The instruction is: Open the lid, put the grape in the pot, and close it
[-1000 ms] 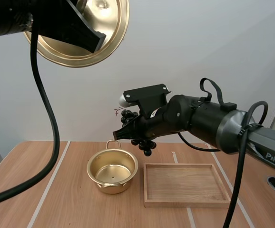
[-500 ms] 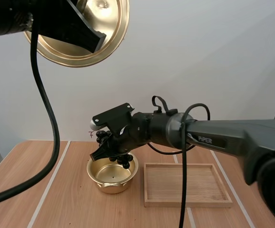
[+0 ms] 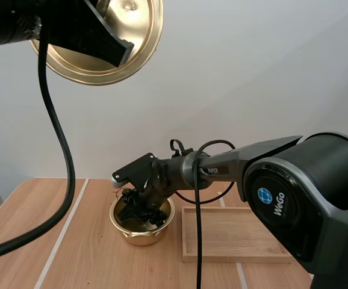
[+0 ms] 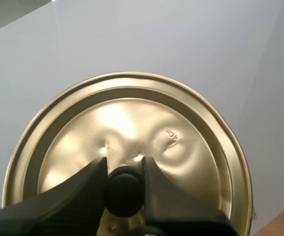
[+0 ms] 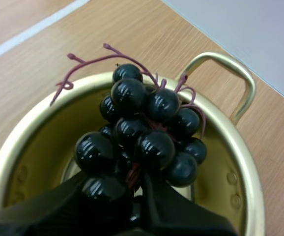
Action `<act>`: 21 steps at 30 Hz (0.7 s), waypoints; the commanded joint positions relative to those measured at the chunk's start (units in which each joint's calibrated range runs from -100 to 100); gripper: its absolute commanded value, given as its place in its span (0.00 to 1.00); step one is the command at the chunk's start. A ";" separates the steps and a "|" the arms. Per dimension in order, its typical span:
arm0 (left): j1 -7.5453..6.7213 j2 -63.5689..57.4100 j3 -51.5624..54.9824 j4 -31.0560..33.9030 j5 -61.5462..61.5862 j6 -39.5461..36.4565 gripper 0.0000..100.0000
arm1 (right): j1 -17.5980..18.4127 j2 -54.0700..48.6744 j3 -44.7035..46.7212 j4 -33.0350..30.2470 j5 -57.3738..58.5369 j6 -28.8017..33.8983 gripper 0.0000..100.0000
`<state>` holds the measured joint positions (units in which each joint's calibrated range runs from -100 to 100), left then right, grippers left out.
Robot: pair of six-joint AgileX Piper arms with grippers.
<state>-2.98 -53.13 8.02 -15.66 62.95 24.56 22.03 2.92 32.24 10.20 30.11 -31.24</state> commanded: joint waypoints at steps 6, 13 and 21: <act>-0.07 -0.38 -0.42 0.14 -1.96 -0.57 0.00 | 0.01 -0.33 -0.53 -2.31 0.20 -0.25 1.00; -0.07 -0.38 -0.42 0.14 -1.96 -0.37 0.00 | 0.01 -1.87 -0.53 -2.27 2.46 -0.12 1.00; -0.07 -0.38 -0.57 0.14 -4.33 -0.37 0.00 | -1.14 -13.72 -0.53 -2.38 13.21 -0.12 1.00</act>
<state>-2.98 -53.13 7.91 -15.66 62.17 24.56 21.58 -5.88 32.24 8.21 38.62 -31.24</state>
